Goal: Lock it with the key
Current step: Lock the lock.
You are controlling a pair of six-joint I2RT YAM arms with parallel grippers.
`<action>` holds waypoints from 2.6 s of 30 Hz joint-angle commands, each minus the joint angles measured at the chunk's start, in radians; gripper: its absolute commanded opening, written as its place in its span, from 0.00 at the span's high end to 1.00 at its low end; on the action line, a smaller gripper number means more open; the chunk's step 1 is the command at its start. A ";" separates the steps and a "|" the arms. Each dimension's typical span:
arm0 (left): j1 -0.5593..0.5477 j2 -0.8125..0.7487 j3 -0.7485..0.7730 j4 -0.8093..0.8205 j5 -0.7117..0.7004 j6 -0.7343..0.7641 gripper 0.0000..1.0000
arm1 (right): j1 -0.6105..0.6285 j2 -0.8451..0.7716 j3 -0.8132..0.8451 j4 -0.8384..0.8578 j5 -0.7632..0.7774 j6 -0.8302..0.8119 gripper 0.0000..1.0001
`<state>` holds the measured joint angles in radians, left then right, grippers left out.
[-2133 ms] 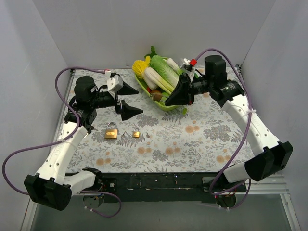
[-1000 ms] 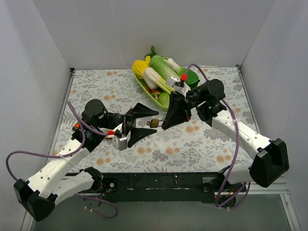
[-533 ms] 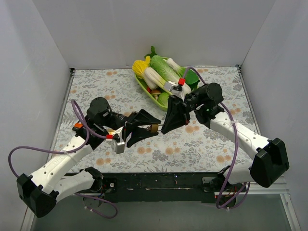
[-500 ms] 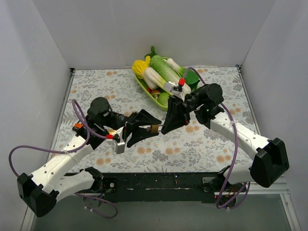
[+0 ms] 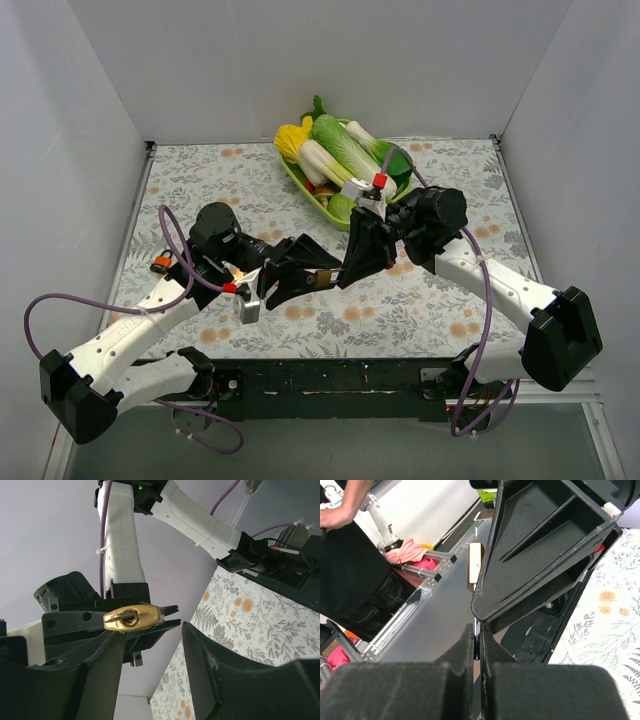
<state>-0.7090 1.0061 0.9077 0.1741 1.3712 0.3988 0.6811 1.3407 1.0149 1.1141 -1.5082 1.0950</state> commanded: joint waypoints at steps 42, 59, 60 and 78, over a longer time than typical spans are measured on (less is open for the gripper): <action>-0.026 0.034 0.088 -0.036 0.226 0.028 0.79 | 0.038 0.008 -0.038 0.159 -0.156 0.052 0.99; -0.023 0.015 0.114 -0.018 -0.055 -0.275 1.00 | -0.282 0.035 0.241 -1.046 0.163 -0.485 0.27; -0.023 0.023 0.128 -0.036 -0.098 -0.297 1.00 | -0.294 0.047 0.313 -1.417 0.224 -0.761 0.26; -0.033 0.226 0.382 -0.541 -0.731 -0.597 1.00 | -0.341 -0.012 0.488 -1.831 0.762 -0.927 0.24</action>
<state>-0.7311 1.2427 1.2522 -0.2657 0.7620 -0.1513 0.3420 1.3346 1.4429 -0.6914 -0.8078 0.1379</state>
